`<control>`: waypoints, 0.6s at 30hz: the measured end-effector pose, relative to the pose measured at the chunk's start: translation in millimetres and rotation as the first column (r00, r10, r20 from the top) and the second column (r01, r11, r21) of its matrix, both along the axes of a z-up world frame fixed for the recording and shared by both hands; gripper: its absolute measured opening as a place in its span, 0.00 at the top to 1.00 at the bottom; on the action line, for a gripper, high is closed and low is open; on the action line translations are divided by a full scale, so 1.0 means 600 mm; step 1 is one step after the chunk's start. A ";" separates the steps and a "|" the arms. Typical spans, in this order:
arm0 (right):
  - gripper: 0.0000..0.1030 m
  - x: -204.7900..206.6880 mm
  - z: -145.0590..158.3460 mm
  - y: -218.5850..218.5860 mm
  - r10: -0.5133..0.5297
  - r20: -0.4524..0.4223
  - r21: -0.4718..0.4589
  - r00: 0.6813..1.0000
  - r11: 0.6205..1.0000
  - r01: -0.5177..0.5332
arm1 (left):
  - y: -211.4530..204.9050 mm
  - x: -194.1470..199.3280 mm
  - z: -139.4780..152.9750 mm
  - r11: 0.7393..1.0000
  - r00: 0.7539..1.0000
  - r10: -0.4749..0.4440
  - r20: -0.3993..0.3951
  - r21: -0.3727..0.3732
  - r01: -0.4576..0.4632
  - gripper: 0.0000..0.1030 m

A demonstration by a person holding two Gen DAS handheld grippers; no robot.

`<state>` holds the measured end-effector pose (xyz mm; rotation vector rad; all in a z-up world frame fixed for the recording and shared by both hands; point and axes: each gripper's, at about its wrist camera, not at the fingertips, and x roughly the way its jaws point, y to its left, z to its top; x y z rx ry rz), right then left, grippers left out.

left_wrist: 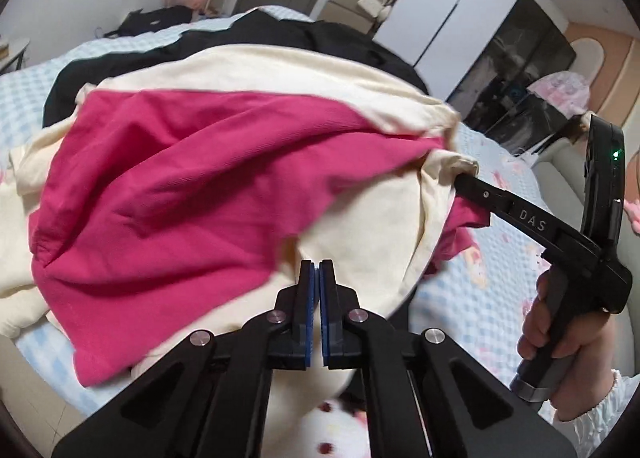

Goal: Fold clothes
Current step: 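Grasp the cream-and-pink garment edge with the left gripper while the right gripper grasps the pink part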

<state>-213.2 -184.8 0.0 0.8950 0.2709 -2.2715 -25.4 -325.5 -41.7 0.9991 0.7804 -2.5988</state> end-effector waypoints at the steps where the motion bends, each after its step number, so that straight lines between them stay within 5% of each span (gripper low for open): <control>1: 0.88 0.012 0.010 -0.001 -0.013 -0.028 -0.003 1.000 1.000 0.013 | 0.011 -0.004 0.007 1.000 1.000 -0.020 -0.006 -0.011 0.020 0.97; 4: 0.89 0.022 0.044 0.044 -0.074 -0.083 -0.062 0.994 0.996 0.069 | 0.045 -0.018 0.024 0.996 0.996 -0.090 -0.029 -0.023 0.089 0.93; 6: 0.89 0.031 0.070 0.090 -0.118 -0.112 -0.109 0.987 0.988 0.106 | 0.065 -0.038 0.031 0.991 0.990 -0.134 -0.038 -0.029 0.133 0.79; 7: 0.89 0.032 0.079 0.114 -0.130 -0.110 -0.126 0.985 0.985 0.116 | 0.075 -0.050 0.034 0.987 0.987 -0.156 -0.042 -0.032 0.155 0.52; 9: 0.89 0.037 0.083 0.143 -0.117 -0.078 -0.134 0.990 0.985 0.106 | 0.102 -0.072 0.044 0.980 0.979 -0.194 -0.061 -0.050 0.191 0.30; 15: 0.89 0.077 0.074 0.186 -0.140 -0.098 -0.132 0.985 0.983 0.126 | 0.180 -0.152 0.054 0.943 0.958 -0.285 0.044 -0.167 0.288 0.22; 16: 0.89 0.080 0.073 0.188 -0.145 -0.093 -0.138 0.985 0.982 0.131 | 0.193 -0.160 0.051 0.932 0.953 -0.296 0.070 -0.197 0.304 0.26; 17: 0.89 0.083 0.071 0.194 -0.148 -0.088 -0.145 0.985 0.980 0.134 | 0.206 -0.163 0.050 0.921 0.948 -0.305 0.086 -0.225 0.317 0.49; 18: 0.89 0.088 0.069 0.206 -0.151 -0.084 -0.152 0.985 0.979 0.137 | 0.216 -0.163 0.047 0.916 0.946 -0.310 0.098 -0.236 0.325 0.62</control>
